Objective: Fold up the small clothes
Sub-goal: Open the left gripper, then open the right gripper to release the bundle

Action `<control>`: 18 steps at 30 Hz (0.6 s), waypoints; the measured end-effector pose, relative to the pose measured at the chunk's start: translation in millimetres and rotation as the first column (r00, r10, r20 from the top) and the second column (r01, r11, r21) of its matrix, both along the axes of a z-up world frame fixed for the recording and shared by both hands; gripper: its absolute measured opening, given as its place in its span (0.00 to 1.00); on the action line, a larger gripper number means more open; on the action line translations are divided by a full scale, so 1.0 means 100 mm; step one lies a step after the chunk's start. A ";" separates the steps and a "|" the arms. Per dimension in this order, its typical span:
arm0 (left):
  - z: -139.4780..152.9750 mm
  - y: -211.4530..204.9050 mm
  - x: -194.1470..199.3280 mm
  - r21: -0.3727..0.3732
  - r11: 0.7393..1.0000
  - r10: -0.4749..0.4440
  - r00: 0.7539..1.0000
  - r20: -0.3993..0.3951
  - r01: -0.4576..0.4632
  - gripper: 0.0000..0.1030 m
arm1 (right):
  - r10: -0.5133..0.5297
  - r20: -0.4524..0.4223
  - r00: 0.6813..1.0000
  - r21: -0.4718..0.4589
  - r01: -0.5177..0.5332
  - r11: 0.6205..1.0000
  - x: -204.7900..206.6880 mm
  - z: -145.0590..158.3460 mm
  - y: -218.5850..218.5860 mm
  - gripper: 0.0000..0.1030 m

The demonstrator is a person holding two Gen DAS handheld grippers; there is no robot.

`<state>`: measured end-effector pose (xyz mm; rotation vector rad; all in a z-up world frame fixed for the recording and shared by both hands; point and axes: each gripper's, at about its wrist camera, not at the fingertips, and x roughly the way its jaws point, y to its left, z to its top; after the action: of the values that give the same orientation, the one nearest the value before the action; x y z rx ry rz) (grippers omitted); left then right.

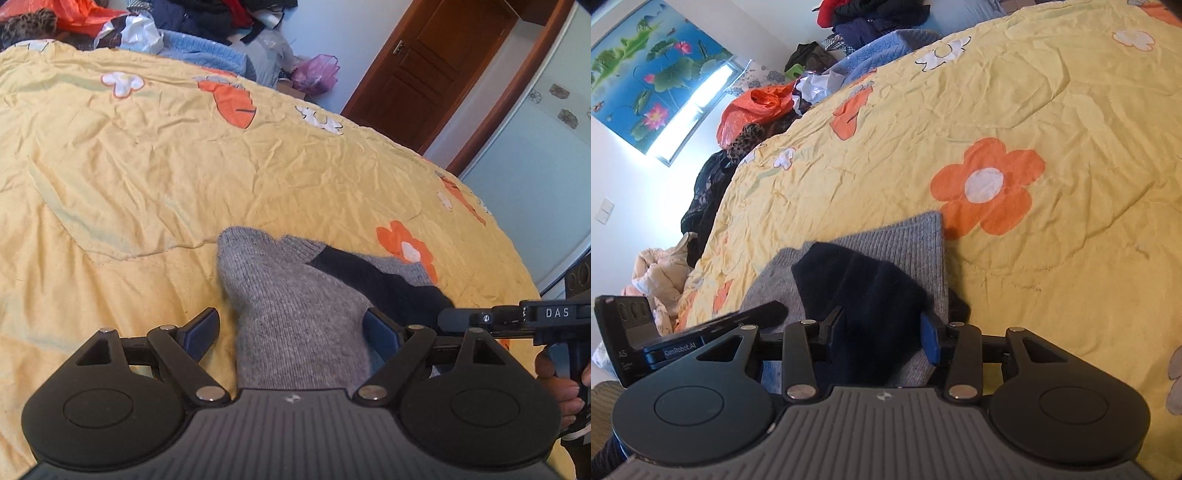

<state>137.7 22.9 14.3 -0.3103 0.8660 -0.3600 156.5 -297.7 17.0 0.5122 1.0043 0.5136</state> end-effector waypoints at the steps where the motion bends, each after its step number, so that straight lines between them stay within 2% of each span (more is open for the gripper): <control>1: -0.01 -0.02 0.01 0.005 1.000 0.004 1.000 0.002 -0.004 0.83 | -0.009 0.009 1.000 0.008 0.009 1.000 0.02 0.01 -0.01 0.14; 3: -0.01 -0.06 0.00 0.026 1.000 -0.001 1.000 0.016 0.000 0.83 | -0.002 0.060 0.998 0.021 0.000 1.000 0.03 0.09 0.00 0.15; 6: -0.03 -0.12 -0.04 0.068 0.998 -0.016 0.998 0.055 0.012 0.83 | 0.009 0.136 0.991 -0.048 -0.002 0.999 0.07 0.18 0.06 0.14; 8: -0.03 -0.15 -0.07 0.088 0.996 -0.021 0.997 0.069 0.015 0.83 | -0.001 0.099 0.995 -0.112 0.012 0.994 0.16 0.01 0.05 0.14; 9: -0.02 -0.15 -0.07 0.099 0.995 -0.021 0.997 0.071 0.014 0.83 | -0.012 0.074 0.997 -0.100 0.020 0.995 0.18 -0.09 0.02 0.13; 11: 0.03 -0.14 -0.12 0.123 0.992 -0.003 0.997 0.078 -0.007 0.83 | -0.030 0.068 0.997 -0.030 0.032 0.999 0.14 -0.13 -0.04 0.19; 12: 0.09 -0.13 -0.17 0.140 0.990 0.001 0.995 0.103 -0.015 0.83 | -0.043 0.073 0.996 -0.009 0.044 0.999 0.11 -0.09 -0.07 0.25; 13: 0.18 -0.15 -0.24 0.173 0.985 -0.009 0.989 0.149 -0.017 0.83 | -0.062 0.090 0.994 -0.001 0.063 0.998 0.08 -0.04 -0.10 0.39; 14: 0.26 -0.18 -0.32 0.221 0.975 -0.030 0.977 0.213 -0.018 0.83 | -0.090 0.123 0.988 0.004 0.090 0.996 0.04 0.03 -0.13 0.45; 16: 0.44 -0.33 -0.50 0.336 0.942 -0.117 0.928 0.354 -0.010 0.83 | -0.114 0.183 0.977 -0.008 0.117 0.993 0.02 0.18 -0.15 0.48; 18: 0.50 -0.51 -0.57 0.398 0.916 -0.219 0.893 0.392 0.050 0.83 | -0.074 0.205 0.976 -0.005 0.077 0.997 0.09 0.29 -0.07 0.48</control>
<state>81.2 -27.6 64.7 0.1924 0.5018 -0.3660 165.8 -305.2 46.3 0.4740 0.7875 0.4813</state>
